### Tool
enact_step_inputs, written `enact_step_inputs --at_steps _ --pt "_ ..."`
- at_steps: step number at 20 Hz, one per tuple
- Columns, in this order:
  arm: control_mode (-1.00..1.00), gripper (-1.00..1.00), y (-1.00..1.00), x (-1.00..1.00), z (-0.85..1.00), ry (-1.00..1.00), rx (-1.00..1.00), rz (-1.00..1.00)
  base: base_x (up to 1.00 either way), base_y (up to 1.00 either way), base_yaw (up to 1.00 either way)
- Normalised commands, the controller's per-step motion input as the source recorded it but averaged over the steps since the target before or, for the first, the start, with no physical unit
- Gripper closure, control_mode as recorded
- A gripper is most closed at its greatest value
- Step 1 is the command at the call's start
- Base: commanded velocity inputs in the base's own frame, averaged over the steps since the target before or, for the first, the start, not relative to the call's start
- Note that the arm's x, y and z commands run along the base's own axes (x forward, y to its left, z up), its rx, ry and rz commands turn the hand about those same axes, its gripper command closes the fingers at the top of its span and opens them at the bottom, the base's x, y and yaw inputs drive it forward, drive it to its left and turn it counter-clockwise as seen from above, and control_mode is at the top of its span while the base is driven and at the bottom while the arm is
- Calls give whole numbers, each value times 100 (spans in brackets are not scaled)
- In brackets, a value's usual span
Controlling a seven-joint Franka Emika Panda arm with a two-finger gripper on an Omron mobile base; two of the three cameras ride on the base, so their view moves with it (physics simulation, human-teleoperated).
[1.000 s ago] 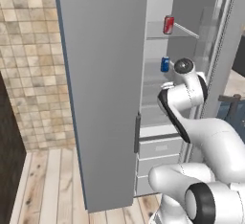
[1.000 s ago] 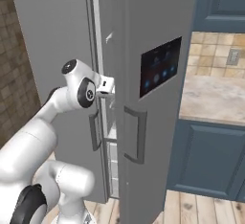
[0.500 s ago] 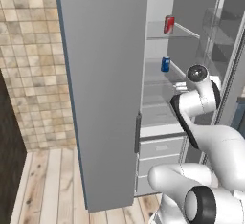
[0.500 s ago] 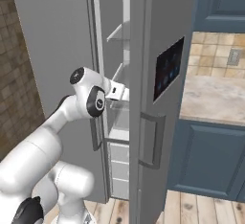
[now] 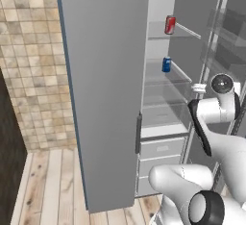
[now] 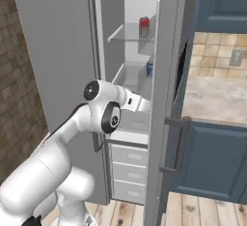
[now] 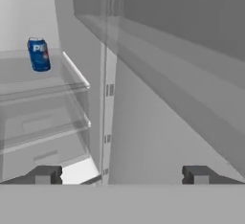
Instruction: Open the fridge, grab two sodas, and place both sodas inside the bowl with ice on the dining counter.
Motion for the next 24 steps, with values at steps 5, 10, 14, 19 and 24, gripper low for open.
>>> enact_step_inputs --at_steps 5,10,14,19,24 --pt "-100 -100 -46 -5 30 -2 12 -2 0 0 0" --pt "-100 -100 -9 -17 28 -1 16 -4 0 0 0" --pt "-100 -100 11 -38 16 -2 17 -5 0 0 0" --pt "-100 -100 49 -57 0 -3 15 -1 0 0 0" --pt "-100 -100 66 -59 0 -2 13 0 0 0 0"
